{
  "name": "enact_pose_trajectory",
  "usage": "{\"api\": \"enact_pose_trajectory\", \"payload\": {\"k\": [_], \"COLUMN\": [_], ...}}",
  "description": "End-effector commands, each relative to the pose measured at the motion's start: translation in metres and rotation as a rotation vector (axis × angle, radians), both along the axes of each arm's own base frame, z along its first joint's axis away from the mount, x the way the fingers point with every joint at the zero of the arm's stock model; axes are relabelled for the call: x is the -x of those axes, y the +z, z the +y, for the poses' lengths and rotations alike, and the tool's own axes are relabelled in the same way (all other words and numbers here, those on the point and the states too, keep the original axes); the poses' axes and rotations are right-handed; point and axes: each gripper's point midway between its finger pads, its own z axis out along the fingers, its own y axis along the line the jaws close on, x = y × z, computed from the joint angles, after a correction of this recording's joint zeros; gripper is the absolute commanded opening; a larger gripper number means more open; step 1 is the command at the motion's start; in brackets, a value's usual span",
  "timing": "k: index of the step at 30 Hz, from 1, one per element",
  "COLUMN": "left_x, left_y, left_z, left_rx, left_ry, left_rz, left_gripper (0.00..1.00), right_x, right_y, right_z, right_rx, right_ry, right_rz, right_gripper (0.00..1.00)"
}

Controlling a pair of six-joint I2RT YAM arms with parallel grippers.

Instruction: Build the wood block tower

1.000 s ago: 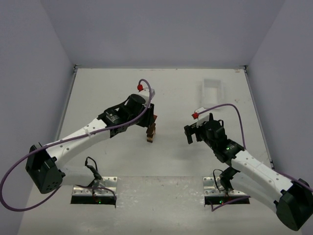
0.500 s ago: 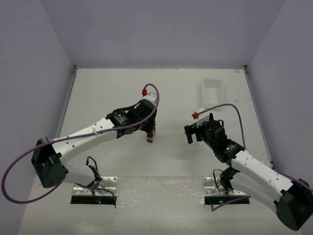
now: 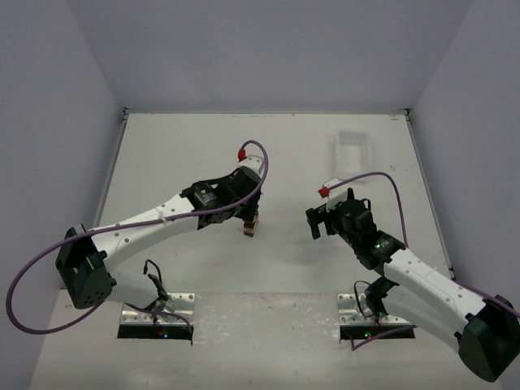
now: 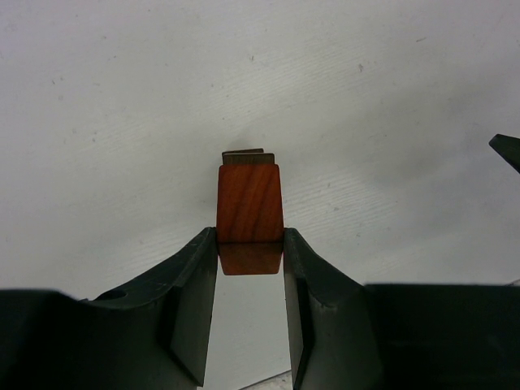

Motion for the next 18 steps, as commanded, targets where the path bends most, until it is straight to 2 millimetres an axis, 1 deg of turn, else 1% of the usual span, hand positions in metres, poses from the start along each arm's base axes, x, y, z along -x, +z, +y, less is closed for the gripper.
{"api": "enact_pose_trajectory", "payload": {"k": [1, 8, 18], "left_x": [-0.0075, -0.0072, -0.0085], "left_y": [0.0140, 0.0125, 0.0066], "left_z": [-0.0114, -0.0135, -0.0145], "left_rx": [0.024, 0.023, 0.004], "left_ry": [-0.001, -0.006, -0.012], "left_rz": [-0.037, -0.031, -0.023], "left_gripper": [0.03, 0.04, 0.09], "right_x": [-0.0099, -0.0095, -0.0093], "right_y": [0.0191, 0.0203, 0.0198], "right_z": [0.0011, 0.0003, -0.0005], "right_rx": [-0.025, -0.027, -0.023], "right_ry": [-0.031, -0.034, -0.036], "right_rz": [-0.044, -0.049, -0.048], "right_gripper": [0.99, 0.99, 0.99]}}
